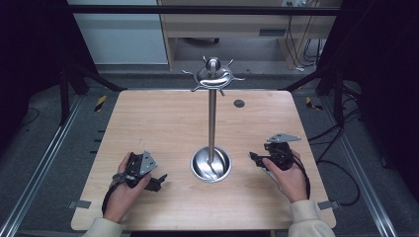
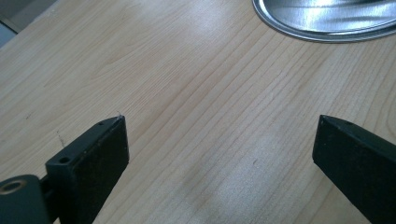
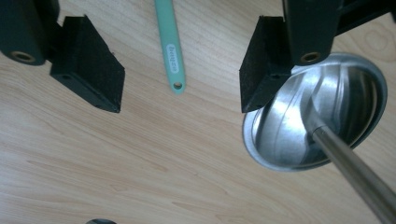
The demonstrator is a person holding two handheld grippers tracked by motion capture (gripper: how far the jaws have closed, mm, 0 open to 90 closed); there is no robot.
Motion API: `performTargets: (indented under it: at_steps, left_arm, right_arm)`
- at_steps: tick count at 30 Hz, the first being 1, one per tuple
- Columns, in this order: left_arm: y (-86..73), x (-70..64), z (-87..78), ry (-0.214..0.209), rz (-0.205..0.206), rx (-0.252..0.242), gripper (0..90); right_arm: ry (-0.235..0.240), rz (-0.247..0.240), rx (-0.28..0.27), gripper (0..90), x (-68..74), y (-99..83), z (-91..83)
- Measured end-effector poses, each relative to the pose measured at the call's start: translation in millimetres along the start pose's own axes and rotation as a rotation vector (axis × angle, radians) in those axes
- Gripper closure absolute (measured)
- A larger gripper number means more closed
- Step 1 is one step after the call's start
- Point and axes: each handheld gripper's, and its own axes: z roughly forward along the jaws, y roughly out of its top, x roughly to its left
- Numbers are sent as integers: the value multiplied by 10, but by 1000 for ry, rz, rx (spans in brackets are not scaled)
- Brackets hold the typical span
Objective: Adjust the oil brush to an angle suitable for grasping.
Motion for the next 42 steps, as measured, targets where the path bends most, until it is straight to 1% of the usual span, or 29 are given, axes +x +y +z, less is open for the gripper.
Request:
performTargets:
  at_steps: [1,2,3,4,5,6,8,10,11,12,13,16,18,21,22,23,24,26,28,29,30,31,32,34,36,39,42]
  left_arm:
    - [0,8,-1,6,-1,-10,33]
    - [-5,3,1,3,-18,-12,33]
    - [-6,14,-8,4,-15,-7,33]
    - [-7,22,-9,9,-16,-18,33]
    - [-9,23,-8,11,-26,-26,33]
    - [-8,36,-17,12,-15,-16,33]
    - [-9,36,-17,17,-19,-18,33]
    - [-6,38,-16,17,-18,-18,33]
    - [-5,37,-15,16,-19,-18,33]
    - [-5,37,-15,16,-19,-18,33]
    - [-3,37,-12,19,-19,-18,33]
    - [-2,36,-10,20,-19,-17,33]
    - [0,38,-11,21,-21,-18,33]
    - [-3,42,-8,22,-21,-14,33]
    - [-3,43,-8,23,-23,-16,33]
    - [-3,43,-8,23,-23,-16,33]
    - [-1,46,-10,23,-25,-19,33]
    - [-1,47,-7,23,-22,-18,33]
    - [-4,41,-2,23,-30,-24,33]
    - [-4,41,-2,23,-30,-24,33]
    - [-4,45,-9,25,-23,-19,33]
    - [-4,45,-9,25,-23,-19,33]
    - [-9,40,-17,23,-17,-15,33]
    - [-7,39,-18,24,-17,-14,33]
    - [-9,42,-13,30,-19,-17,33]
    - [-4,46,-11,30,-20,-19,33]
    - [1,41,-12,28,-19,-18,33]
  right_arm:
    - [-6,-11,5,328,7,-9,2]
    - [-13,-32,12,346,15,-14,7]
    - [-14,-41,14,356,23,-17,12]
    - [-13,-48,20,367,35,-19,17]
    - [-10,-57,25,383,47,-19,22]
    - [-12,-77,29,406,56,-20,27]
    - [-7,-94,37,435,88,-23,34]
    - [-9,-126,50,473,109,-28,43]
    - [-9,-125,56,499,120,-31,48]
    - [-9,-125,56,499,120,-31,48]
    - [-6,-144,70,566,142,-43,63]
    - [16,-164,83,668,175,-60,78]
    - [13,-186,94,738,194,-71,94]
    - [14,-194,108,824,207,-89,113]
    - [15,-192,119,844,209,-95,119]
    - [15,-192,119,844,209,-95,119]
    - [5,-198,135,884,203,-111,136]
    - [0,-188,150,900,204,-125,155]
    - [-12,-185,172,900,191,-136,174]
    - [-12,-185,172,900,191,-136,174]
    - [-20,-186,192,900,180,-152,204]
    - [-21,-191,198,900,176,-158,217]
    - [-35,-192,209,900,176,-169,236]
    - [-36,-197,214,900,172,-175,248]
    - [-55,-201,233,900,179,-184,302]
    - [-74,-193,254,900,155,-191,347]
    - [-75,-185,259,900,140,-210,365]
